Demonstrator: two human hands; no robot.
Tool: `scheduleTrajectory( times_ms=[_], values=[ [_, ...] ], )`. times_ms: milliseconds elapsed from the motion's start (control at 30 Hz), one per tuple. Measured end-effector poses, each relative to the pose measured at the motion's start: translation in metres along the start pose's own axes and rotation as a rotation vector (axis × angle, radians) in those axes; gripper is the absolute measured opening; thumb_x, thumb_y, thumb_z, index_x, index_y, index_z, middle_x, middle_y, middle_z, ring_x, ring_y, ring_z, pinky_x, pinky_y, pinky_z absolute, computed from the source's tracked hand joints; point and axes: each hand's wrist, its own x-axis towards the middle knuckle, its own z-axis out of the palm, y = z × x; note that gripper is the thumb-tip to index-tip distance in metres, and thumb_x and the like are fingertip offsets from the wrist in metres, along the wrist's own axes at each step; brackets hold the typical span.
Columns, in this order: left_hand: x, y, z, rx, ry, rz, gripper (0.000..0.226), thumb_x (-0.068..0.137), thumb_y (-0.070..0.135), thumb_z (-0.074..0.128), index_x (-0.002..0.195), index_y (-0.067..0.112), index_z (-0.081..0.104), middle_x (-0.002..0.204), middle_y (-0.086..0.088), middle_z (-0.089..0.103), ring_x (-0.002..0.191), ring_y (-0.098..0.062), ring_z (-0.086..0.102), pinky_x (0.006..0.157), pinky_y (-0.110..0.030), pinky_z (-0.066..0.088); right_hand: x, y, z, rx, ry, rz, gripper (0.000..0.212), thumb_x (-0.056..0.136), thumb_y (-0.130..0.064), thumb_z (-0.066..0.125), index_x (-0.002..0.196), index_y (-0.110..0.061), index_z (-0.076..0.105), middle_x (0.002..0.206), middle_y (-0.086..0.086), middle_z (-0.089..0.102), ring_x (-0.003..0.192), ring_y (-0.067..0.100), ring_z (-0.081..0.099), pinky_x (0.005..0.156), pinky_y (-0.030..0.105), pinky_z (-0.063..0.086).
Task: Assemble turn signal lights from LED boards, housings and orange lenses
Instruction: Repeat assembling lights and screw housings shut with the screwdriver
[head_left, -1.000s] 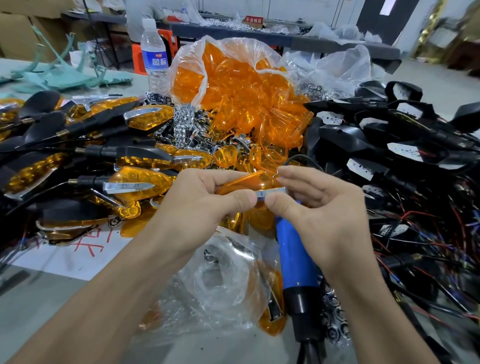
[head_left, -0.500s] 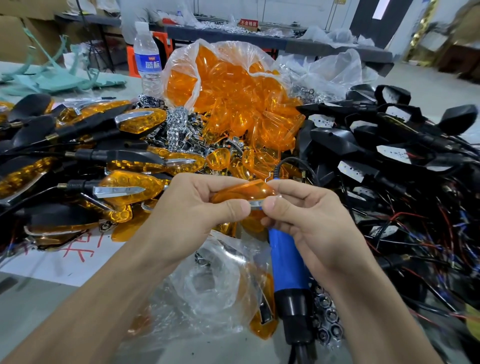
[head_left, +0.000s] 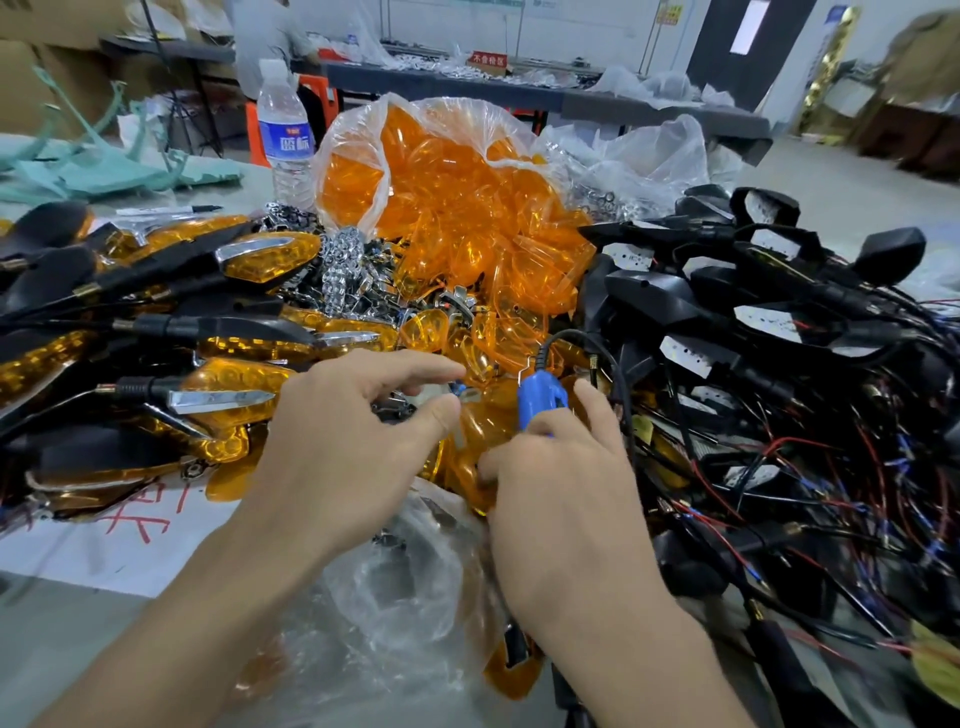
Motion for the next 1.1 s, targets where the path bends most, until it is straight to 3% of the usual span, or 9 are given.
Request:
scheduleTrajectory(
  times_ms=[133, 233, 300, 367, 533, 633, 767, 933, 1100],
  values=[
    [0.0, 0.002, 0.002, 0.081, 0.022, 0.017, 0.02, 0.083, 0.046, 0.071, 0.101, 0.055, 0.074, 0.096, 0.038, 0.061, 0.101, 0.024, 0.054, 0.072, -0.003, 0.037, 0.0, -0.004, -0.004, 0.041, -0.159, -0.016, 0.03, 0.102, -0.039, 0.049, 0.092, -0.026, 0.075, 0.095, -0.007, 0.073, 0.129, 0.014, 0.046, 0.111, 0.032, -0.037],
    [-0.001, 0.003, 0.003, 0.114, 0.018, 0.038, 0.019, 0.083, 0.048, 0.068, 0.1, 0.056, 0.072, 0.096, 0.034, 0.06, 0.091, 0.021, 0.056, 0.066, -0.002, 0.038, 0.004, 0.015, -0.014, 0.21, 0.011, 0.083, 0.029, 0.102, -0.037, 0.053, 0.081, -0.03, 0.07, 0.084, -0.012, 0.067, 0.093, 0.007, 0.054, 0.129, 0.039, 0.002],
    [-0.001, 0.001, 0.004, 0.141, 0.015, 0.046, 0.022, 0.084, 0.048, 0.068, 0.104, 0.05, 0.075, 0.102, 0.024, 0.065, 0.087, 0.009, 0.059, 0.071, -0.005, 0.035, 0.004, 0.038, -0.02, 0.261, 0.242, 0.259, 0.019, 0.098, -0.029, 0.058, 0.1, -0.029, 0.077, 0.09, -0.007, 0.07, 0.089, 0.013, 0.056, 0.117, 0.046, 0.036],
    [-0.002, -0.001, 0.005, 0.165, 0.003, 0.047, 0.023, 0.085, 0.045, 0.07, 0.107, 0.046, 0.078, 0.107, 0.016, 0.068, 0.092, -0.003, 0.061, 0.075, -0.011, 0.037, 0.002, 0.061, -0.03, 0.293, 0.33, 0.469, 0.026, 0.094, -0.019, 0.06, 0.112, -0.028, 0.077, 0.088, 0.002, 0.073, 0.091, 0.025, 0.063, 0.101, 0.048, 0.049],
    [-0.003, 0.001, 0.008, 0.225, -0.012, 0.05, 0.025, 0.086, 0.042, 0.068, 0.109, 0.041, 0.079, 0.106, 0.017, 0.061, 0.102, -0.01, 0.059, 0.086, -0.031, 0.043, 0.002, 0.102, -0.035, 0.045, -0.252, 0.613, 0.02, 0.094, -0.032, 0.062, 0.113, -0.028, 0.069, 0.093, 0.001, 0.064, 0.089, 0.029, 0.058, 0.076, 0.036, 0.049],
    [-0.004, 0.002, 0.007, 0.233, -0.011, 0.066, 0.025, 0.086, 0.041, 0.068, 0.109, 0.04, 0.079, 0.105, 0.018, 0.06, 0.103, -0.011, 0.058, 0.087, -0.033, 0.043, 0.008, 0.109, -0.032, 0.019, -0.272, 0.532, 0.027, 0.094, -0.043, 0.065, 0.11, -0.022, 0.062, 0.103, 0.002, 0.063, 0.094, 0.029, 0.057, 0.076, 0.036, 0.048],
    [-0.002, 0.0, 0.007, 0.243, 0.001, 0.069, 0.022, 0.088, 0.037, 0.072, 0.109, 0.039, 0.079, 0.105, 0.018, 0.06, 0.103, -0.01, 0.058, 0.088, -0.031, 0.041, 0.017, 0.114, -0.036, 0.059, -0.313, 0.53, 0.029, 0.086, -0.044, 0.077, 0.105, -0.026, 0.063, 0.11, 0.004, 0.066, 0.102, 0.029, 0.062, 0.092, 0.042, 0.056],
    [0.0, -0.004, 0.008, 0.226, 0.012, 0.066, 0.021, 0.089, 0.032, 0.078, 0.109, 0.037, 0.08, 0.106, 0.009, 0.071, 0.096, -0.012, 0.062, 0.081, -0.029, 0.048, 0.019, 0.116, -0.046, 0.181, 0.046, 0.636, 0.022, 0.08, -0.019, 0.069, 0.089, -0.039, 0.068, 0.099, -0.003, 0.074, 0.095, 0.027, 0.069, 0.088, 0.04, 0.057],
    [0.0, -0.006, 0.009, 0.212, 0.009, 0.049, 0.018, 0.092, 0.035, 0.075, 0.109, 0.039, 0.079, 0.102, 0.014, 0.064, 0.086, -0.009, 0.062, 0.076, -0.031, 0.051, 0.027, 0.118, -0.064, 0.769, 0.521, 0.647, 0.029, 0.088, -0.005, 0.061, 0.076, -0.026, 0.077, 0.066, -0.004, 0.075, 0.054, 0.01, 0.065, 0.06, 0.03, 0.056]
  ],
)
